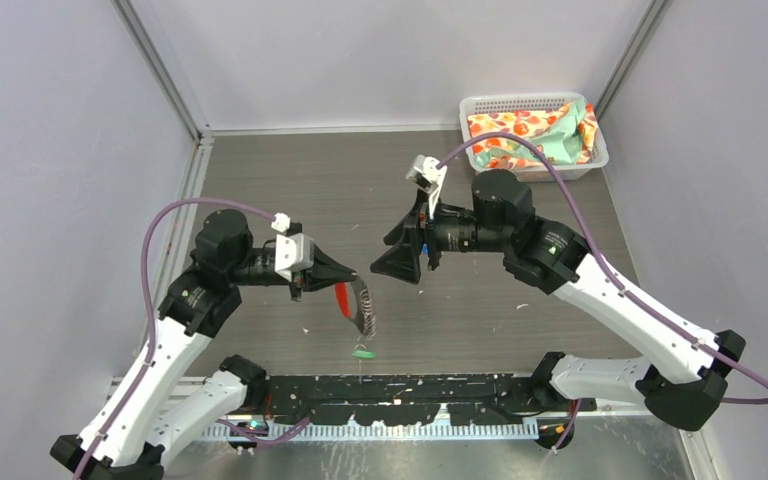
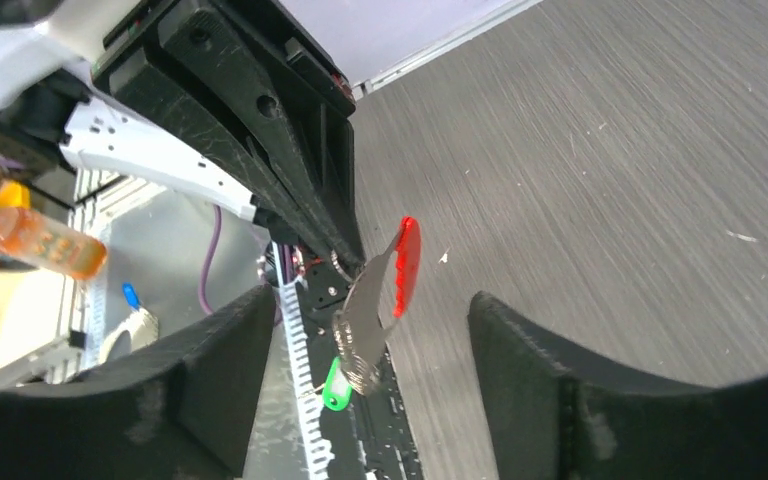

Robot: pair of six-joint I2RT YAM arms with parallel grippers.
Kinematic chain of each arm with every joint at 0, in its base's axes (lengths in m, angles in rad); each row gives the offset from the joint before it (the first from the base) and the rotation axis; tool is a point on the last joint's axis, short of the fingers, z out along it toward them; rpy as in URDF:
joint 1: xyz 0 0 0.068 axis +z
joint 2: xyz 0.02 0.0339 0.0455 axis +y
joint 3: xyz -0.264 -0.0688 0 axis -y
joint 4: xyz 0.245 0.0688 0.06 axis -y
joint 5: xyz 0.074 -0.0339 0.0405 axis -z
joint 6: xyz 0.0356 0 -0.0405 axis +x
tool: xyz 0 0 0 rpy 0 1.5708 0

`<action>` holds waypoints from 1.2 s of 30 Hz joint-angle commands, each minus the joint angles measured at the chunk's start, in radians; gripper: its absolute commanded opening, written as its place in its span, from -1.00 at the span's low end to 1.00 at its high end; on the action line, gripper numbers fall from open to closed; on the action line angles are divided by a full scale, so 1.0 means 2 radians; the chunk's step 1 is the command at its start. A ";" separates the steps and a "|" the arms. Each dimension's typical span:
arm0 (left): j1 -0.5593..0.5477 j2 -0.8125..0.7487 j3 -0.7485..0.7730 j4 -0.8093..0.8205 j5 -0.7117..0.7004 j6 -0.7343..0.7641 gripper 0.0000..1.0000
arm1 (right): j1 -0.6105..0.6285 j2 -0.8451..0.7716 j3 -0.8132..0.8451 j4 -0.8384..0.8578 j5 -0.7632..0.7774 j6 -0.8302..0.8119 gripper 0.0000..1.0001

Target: Put the keys on the keyring

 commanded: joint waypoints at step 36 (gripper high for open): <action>-0.001 0.042 0.059 -0.026 0.085 -0.044 -0.99 | 0.086 0.039 0.050 -0.028 -0.030 -0.172 -0.35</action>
